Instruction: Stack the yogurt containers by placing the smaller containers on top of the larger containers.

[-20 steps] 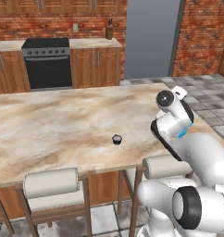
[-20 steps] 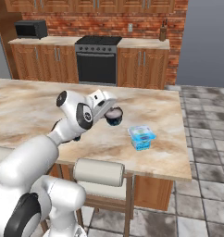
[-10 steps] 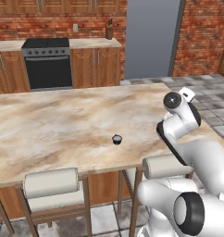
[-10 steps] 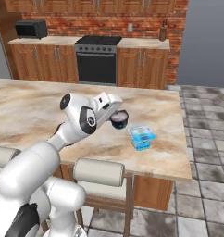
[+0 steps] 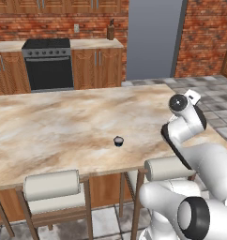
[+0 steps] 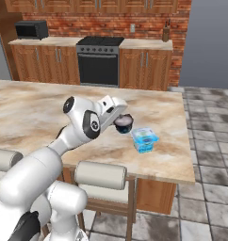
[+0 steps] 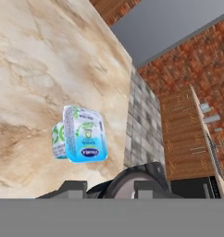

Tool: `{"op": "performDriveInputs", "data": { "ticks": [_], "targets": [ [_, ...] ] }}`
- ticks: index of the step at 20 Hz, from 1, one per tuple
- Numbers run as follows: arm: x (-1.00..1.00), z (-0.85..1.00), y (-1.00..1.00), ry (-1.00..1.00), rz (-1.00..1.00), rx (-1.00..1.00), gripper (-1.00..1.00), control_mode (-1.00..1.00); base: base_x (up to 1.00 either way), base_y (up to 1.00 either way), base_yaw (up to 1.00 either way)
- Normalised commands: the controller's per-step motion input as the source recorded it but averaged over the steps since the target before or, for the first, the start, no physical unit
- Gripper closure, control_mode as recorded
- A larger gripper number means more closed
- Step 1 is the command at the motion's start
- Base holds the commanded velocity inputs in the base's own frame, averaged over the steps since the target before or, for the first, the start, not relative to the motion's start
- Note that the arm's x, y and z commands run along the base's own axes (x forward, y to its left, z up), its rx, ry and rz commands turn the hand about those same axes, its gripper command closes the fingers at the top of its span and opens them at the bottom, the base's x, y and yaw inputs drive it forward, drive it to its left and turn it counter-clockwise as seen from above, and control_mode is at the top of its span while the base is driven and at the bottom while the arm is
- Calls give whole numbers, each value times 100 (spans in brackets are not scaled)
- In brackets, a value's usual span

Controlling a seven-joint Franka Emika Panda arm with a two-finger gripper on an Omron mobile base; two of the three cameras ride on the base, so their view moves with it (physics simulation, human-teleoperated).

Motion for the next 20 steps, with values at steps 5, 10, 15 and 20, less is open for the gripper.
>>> {"op": "performDriveInputs", "data": {
  "ticks": [5,10,15,20],
  "targets": [
    [-1,-5,-8,6,0,0,100,-100,0,0,0],
    [0,-10,-7,4,0,0,100,-100,0,0,0],
    [0,-15,-4,0,0,0,100,-100,0,0,0],
    [0,-15,-2,-1,0,0,100,-100,0,0,0]
  ]
}}
